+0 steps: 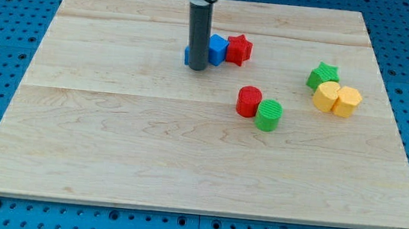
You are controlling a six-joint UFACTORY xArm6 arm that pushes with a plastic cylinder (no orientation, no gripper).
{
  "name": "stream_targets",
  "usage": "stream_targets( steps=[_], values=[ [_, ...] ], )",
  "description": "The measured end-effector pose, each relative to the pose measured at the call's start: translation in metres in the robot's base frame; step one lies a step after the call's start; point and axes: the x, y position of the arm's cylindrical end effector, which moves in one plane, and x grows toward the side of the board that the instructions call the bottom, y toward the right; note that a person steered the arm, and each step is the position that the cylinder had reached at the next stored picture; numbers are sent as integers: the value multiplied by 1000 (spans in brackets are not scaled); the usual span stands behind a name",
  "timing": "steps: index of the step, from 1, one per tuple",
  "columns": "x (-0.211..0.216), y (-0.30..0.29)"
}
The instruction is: Push red circle towards blue triangle
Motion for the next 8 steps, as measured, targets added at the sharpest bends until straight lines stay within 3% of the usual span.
stream_targets(
  steps=[1, 3, 4, 6, 8],
  values=[
    [-5, -7],
    [3, 61],
    [32, 71],
    [49, 122],
    [91, 99]
  ],
)
